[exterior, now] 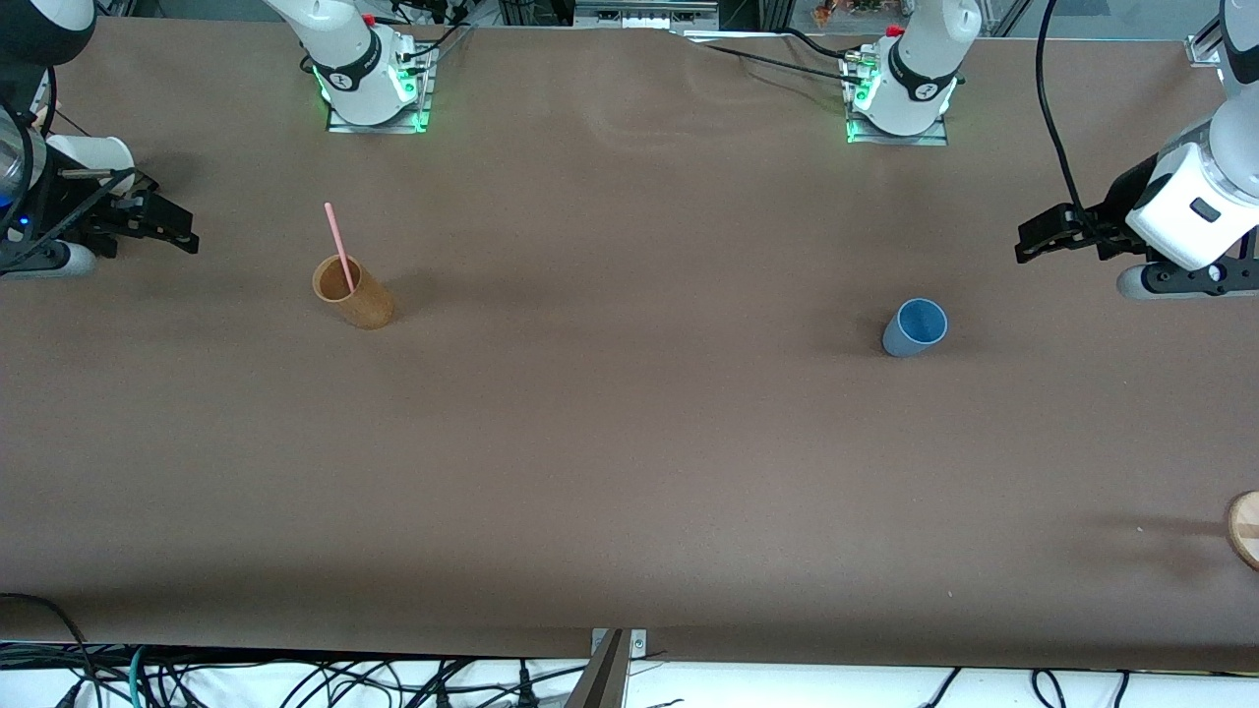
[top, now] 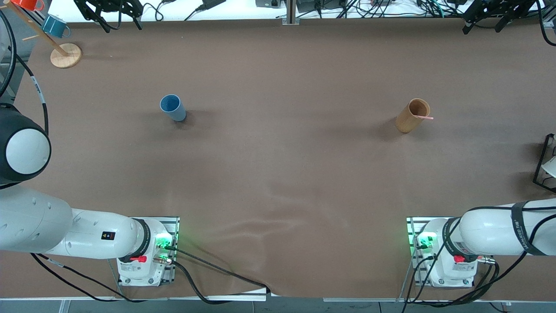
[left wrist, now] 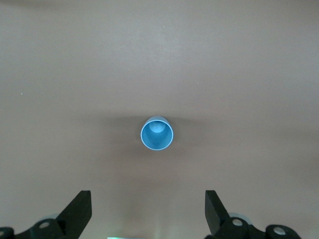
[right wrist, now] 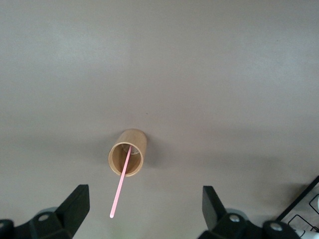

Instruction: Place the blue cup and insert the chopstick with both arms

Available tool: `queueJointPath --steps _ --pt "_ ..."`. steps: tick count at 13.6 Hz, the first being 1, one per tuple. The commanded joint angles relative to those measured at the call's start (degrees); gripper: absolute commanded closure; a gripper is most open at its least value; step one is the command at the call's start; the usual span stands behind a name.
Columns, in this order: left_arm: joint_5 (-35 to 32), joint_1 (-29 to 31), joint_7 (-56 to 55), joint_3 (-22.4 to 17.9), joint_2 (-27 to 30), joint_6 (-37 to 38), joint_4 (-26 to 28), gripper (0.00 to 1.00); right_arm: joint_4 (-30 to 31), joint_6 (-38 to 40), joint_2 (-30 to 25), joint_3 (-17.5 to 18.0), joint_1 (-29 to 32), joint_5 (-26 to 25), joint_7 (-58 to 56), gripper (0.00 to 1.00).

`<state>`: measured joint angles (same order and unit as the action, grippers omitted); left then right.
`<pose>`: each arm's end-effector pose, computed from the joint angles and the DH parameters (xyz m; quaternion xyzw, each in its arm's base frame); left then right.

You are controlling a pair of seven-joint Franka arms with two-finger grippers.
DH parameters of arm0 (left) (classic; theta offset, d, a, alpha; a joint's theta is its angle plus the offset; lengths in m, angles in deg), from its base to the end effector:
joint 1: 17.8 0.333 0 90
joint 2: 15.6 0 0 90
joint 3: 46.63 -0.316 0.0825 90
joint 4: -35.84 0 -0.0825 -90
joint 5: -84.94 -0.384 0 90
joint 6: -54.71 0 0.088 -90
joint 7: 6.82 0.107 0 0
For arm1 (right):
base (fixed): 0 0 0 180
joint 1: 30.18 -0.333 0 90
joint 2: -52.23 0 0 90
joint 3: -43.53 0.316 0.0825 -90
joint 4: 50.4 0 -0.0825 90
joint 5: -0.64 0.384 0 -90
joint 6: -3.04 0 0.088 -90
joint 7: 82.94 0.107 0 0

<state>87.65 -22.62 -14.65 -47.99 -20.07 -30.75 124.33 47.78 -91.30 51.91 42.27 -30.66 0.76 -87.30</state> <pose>0.5665 -0.0401 0.5867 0.9969 0.0377 -0.0673 0.0162 0.5536 -0.0074 0.5665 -0.9990 -0.0311 0.0306 0.0025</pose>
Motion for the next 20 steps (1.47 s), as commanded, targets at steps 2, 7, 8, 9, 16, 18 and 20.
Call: queueJointPath --steps 2,7,8,9,16,18,20 --pt "1.5 0.0 1.0 -0.2 -1.0 0.7 -0.9 0.00 -1.1 0.6 0.3 0.0 -0.1 0.3 0.4 0.00" --pt "1.5 0.3 1.1 -0.2 -1.1 0.6 -0.9 0.00 -1.1 0.6 0.3 0.1 -0.2 0.2 0.4 0.00" --pt "1.5 0.4 1.1 -0.2 -1.2 0.6 -0.9 0.00 -1.1 0.5 0.3 0.1 -0.2 0.2 0.4 0.00" --pt "1.5 0.5 1.1 -0.2 -1.8 0.6 -0.9 0.00 -1.1 0.5 0.3 0.1 -0.2 0.2 0.4 0.00" --pt "1.5 0.1 1.1 -0.2 -2.1 0.6 -0.9 0.00 -1.1 0.6 0.4 0.1 -0.1 0.3 0.1 0.00" --pt "1.5 0.0 1.1 -0.1 -2.0 0.6 -0.9 0.00 -1.1 0.5 0.4 0.0 -0.2 0.3 0.1 0.00" --pt "1.5 -0.1 1.1 -0.1 -2.1 0.6 -0.9 0.00 -1.1 0.5 0.3 0.1 -0.2 0.3 0.1 0.00"
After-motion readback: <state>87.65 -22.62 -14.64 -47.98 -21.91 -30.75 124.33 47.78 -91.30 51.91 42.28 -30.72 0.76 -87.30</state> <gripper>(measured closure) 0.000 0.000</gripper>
